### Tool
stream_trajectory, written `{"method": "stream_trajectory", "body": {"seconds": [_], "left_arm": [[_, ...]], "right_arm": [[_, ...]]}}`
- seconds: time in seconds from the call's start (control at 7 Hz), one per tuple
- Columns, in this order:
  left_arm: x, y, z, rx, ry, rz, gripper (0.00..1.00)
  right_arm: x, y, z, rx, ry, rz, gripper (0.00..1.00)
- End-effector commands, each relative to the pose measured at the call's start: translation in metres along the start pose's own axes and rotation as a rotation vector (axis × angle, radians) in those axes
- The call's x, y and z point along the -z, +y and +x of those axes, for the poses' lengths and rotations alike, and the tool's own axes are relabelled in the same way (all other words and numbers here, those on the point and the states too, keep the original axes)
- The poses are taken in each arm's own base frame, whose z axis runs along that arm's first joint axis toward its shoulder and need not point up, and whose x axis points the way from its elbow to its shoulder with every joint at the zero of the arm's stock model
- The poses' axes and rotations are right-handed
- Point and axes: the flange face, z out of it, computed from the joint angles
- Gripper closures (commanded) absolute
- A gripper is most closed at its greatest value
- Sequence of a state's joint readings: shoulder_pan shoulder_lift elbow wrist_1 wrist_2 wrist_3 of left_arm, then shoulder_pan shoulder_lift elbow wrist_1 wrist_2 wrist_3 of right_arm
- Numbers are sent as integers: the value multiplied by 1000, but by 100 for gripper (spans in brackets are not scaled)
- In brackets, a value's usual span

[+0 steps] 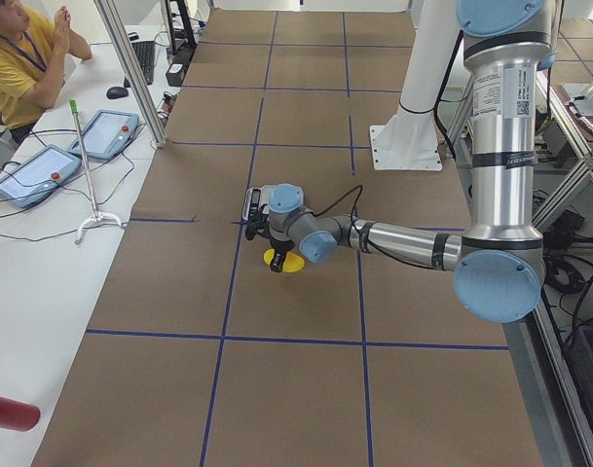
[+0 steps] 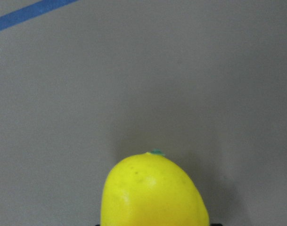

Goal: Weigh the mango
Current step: 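Lower the left gripper onto the yellow mango and grasp it, then lift the mango with the left gripper and carry it over the scale, then lower the mango onto the scale pan and open the left gripper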

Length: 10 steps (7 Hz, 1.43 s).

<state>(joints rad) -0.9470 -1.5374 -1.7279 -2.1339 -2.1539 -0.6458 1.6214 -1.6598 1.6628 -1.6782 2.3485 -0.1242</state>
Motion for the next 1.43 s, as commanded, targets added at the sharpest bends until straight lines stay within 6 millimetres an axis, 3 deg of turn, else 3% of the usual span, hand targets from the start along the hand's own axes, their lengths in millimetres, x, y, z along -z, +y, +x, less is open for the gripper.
{"method": "stream_trajectory", "body": {"seconds": [0.0,0.14,0.43,0.57,0.86,1.14,1.29], "left_arm": [[36,-86,97,195,57,55,100],[43,-118,135,261,51,37,100],[-14,-105,208,228,69,-59,100],[-32,-104,210,237,54,-85,100],[-36,-96,213,229,52,-94,100],[-30,-96,212,229,52,-86,0],[-17,-99,214,226,64,-68,0]], "right_arm": [[0,0,0,0,0,0,0],[0,0,0,0,0,0,0],[0,0,0,0,0,0,0],[0,0,0,0,0,0,0],[0,0,0,0,0,0,0],[0,0,0,0,0,0,0],[0,0,0,0,0,0,0]]}}
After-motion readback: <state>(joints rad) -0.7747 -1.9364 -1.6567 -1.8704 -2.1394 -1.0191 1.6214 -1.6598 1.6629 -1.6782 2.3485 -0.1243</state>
